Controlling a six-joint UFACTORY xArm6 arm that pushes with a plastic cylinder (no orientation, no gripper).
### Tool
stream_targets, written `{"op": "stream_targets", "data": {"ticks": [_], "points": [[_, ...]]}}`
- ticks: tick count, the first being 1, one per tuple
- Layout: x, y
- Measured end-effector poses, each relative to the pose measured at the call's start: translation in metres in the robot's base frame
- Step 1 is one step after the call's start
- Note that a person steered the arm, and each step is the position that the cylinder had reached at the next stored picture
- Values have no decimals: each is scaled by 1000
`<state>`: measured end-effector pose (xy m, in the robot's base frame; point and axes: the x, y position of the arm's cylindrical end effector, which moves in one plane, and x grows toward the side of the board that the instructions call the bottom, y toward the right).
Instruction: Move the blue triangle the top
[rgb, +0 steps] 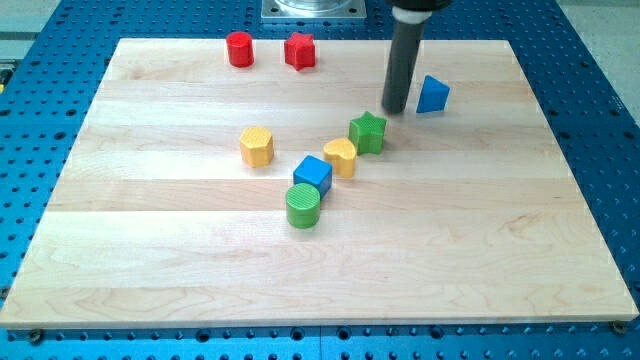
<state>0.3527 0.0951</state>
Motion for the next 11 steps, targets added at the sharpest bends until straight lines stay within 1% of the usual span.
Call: {"op": "stream_targets", "data": {"ticks": [1, 2, 3, 4, 5, 6, 7, 8, 9, 10, 11], "points": [[-5, 35], [-39, 55], [-36, 65], [-19, 91], [-69, 89], [-54, 117], [-68, 110], [-39, 87], [-39, 69], [-68, 115], [-85, 116]]}}
